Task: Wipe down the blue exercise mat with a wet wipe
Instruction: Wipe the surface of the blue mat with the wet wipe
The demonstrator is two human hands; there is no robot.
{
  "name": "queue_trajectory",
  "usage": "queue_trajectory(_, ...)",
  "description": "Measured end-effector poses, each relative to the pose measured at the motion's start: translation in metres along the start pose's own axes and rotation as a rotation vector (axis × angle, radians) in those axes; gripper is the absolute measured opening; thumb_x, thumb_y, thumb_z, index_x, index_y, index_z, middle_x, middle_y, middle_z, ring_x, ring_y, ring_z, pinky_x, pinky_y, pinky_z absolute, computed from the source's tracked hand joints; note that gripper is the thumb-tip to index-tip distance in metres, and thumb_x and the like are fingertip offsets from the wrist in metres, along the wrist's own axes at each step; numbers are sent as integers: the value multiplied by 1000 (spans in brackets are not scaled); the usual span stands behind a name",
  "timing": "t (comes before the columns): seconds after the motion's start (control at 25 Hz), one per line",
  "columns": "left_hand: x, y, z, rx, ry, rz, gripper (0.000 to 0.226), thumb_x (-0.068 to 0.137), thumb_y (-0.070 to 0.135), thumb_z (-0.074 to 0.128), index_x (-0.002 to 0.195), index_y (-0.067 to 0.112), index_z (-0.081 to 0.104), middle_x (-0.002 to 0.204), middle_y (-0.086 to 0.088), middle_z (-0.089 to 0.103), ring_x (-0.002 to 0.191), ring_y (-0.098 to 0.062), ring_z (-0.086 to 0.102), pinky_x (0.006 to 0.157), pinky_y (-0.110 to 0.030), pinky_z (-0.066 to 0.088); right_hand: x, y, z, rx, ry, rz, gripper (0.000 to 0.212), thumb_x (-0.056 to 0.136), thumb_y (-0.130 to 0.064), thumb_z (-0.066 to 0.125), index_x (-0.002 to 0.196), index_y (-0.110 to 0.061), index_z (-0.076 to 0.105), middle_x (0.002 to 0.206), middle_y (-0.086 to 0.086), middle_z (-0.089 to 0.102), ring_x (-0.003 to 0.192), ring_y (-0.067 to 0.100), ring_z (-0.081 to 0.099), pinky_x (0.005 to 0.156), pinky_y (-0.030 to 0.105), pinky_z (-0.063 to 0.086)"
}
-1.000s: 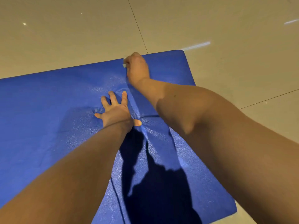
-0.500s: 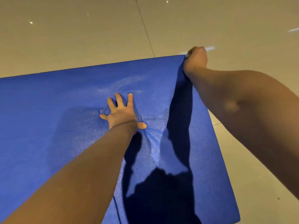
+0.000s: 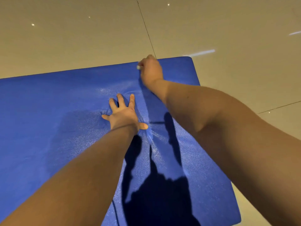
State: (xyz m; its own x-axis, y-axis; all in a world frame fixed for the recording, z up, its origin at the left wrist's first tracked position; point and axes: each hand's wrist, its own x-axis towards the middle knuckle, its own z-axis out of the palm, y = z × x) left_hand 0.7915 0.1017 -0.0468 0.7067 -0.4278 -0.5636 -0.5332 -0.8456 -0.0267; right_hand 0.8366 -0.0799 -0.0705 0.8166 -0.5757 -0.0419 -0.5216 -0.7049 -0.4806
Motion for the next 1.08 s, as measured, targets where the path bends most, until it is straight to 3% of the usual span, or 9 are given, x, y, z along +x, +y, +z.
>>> queue_trajectory(0.12,-1,-1,1,-24,4,24,133,65,76,75,158,38,-12,164,-5,-15,151,-40,-8,106,-76,29,12,57,-32,-89,106,225,21,94,-2,47,104,-3,65,95,2,56,90,29,62,62,27,41)
queue_trajectory(0.2,-2,-3,0,-32,9,36,132,67,75,75,159,37,-11,165,-6,-16,151,-40,-9,106,-77,28,14,69,-38,-115,115,309,21,93,0,45,104,-4,62,98,3,58,87,23,61,63,25,38)
queue_trajectory(0.28,-3,-3,-1,-40,7,42,131,68,75,75,159,36,-11,165,-6,-16,151,-40,-9,105,-77,28,9,49,-31,-95,99,307,15,92,2,47,88,-10,56,98,5,51,80,18,49,61,20,35)
queue_trajectory(0.36,-4,-4,-2,-34,9,43,133,67,76,75,159,36,-11,165,-6,-16,151,-41,-8,105,-77,29,-4,11,-10,-72,69,228,14,92,0,49,84,-8,58,96,4,50,75,17,50,51,20,30)
queue_trajectory(0.56,-12,-9,-4,-13,13,65,131,67,80,71,160,34,-9,166,-5,-14,152,-38,-7,107,-71,32,-30,-38,17,40,-71,-4,20,95,-1,55,112,-2,65,120,9,58,102,21,62,82,27,48)
queue_trajectory(0.68,-19,-21,0,41,46,108,118,76,84,56,160,32,-9,167,-3,-15,153,-35,-7,109,-61,38,-28,-4,-17,-25,-41,104,22,95,-1,53,116,1,59,116,4,60,105,15,62,78,18,43)
queue_trajectory(0.8,-22,-34,2,72,61,160,98,91,74,46,161,32,-8,168,1,-16,154,-31,-9,107,-53,43,-23,51,-44,-196,30,227,23,97,-1,47,114,-3,61,118,10,61,109,26,60,88,28,47)
queue_trajectory(0.96,-28,-48,2,22,23,193,91,96,61,53,162,30,-2,168,5,-14,154,-26,-11,111,-49,40,-48,21,-27,-133,43,232,17,95,0,43,95,-17,48,87,4,41,94,21,41,71,21,31)
queue_trajectory(1.08,-38,-58,7,42,23,159,101,88,67,59,162,30,1,167,3,-10,153,-30,-7,115,-48,34,-68,-19,8,-89,15,-20,21,92,-3,50,91,-23,43,101,1,35,90,18,30,76,24,30)
